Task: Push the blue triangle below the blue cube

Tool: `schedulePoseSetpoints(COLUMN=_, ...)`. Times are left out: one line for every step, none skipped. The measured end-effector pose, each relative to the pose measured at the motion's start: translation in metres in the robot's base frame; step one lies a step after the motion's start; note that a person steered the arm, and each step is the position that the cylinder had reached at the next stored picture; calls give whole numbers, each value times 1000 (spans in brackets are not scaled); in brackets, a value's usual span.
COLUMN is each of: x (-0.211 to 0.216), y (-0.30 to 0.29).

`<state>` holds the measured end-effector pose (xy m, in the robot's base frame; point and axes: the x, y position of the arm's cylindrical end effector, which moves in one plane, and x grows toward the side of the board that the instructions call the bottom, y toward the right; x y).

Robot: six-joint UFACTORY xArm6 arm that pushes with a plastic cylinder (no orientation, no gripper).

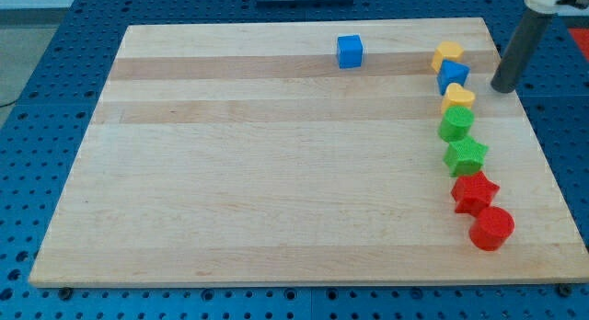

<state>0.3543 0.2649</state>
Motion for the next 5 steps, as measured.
schedulePoseSetpoints(x=-16, y=-22)
schedulePoseSetpoints(x=-29, y=-43)
schedulePoseSetpoints(x=-29, y=-65)
schedulePoseSetpoints(x=-19, y=-84)
schedulePoseSetpoints(x=-18, y=-109)
